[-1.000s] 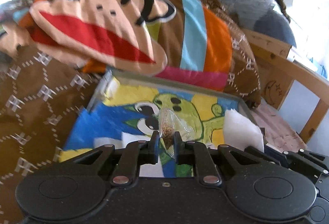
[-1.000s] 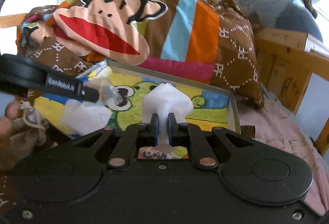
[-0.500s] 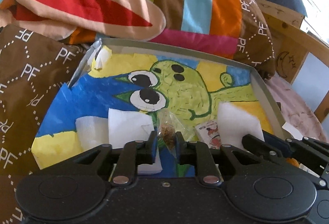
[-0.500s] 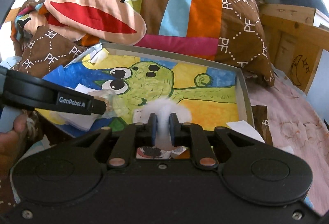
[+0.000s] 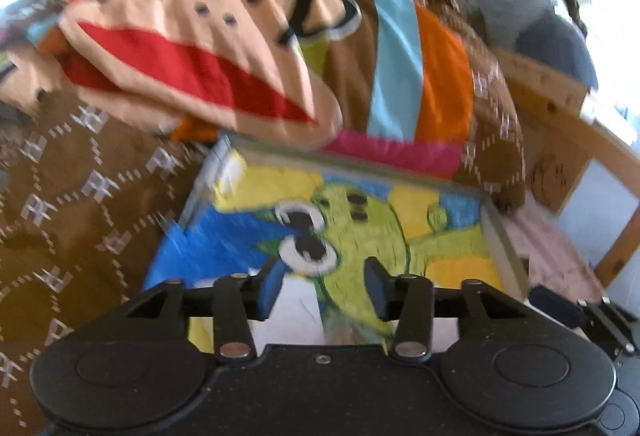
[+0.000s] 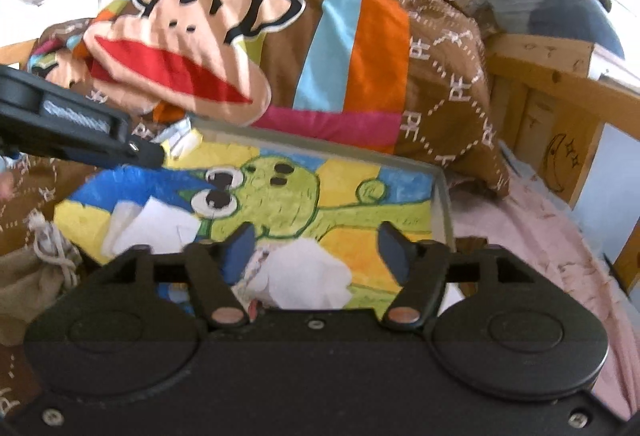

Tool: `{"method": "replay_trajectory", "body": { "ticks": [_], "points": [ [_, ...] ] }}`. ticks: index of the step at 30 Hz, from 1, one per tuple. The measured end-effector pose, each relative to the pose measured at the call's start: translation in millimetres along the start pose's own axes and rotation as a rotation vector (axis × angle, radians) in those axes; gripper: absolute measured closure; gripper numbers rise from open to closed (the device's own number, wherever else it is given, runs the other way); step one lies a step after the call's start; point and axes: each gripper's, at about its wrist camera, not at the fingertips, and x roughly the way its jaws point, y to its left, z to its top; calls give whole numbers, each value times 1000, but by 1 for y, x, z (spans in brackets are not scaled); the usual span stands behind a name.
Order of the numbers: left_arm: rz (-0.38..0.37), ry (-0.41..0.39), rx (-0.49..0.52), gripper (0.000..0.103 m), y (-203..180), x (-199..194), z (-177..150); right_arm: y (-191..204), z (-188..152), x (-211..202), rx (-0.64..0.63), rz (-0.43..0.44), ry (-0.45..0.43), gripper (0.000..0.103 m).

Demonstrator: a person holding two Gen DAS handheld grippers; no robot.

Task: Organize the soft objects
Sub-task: 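Raise both open tools up away from the tray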

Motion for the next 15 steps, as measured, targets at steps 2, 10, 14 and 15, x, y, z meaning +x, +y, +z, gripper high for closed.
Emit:
{"method": "replay_trajectory", "body": {
  "ticks": [2,10,14,15],
  "points": [
    [14,-55,-2,42,3,-15,7,-3,6,-8,12,-15,-30,25],
    [87,-300,65,24,3,-86,14,-19,22,-64,101,-37,-186,1],
    [106,-376,66,21,4,-119,4,-20,23,-90,109,-25,-235,1],
    [106,-388,66,19,5,-127,2,-19,24,-95,109,-27,-244,1]
  ]
}}
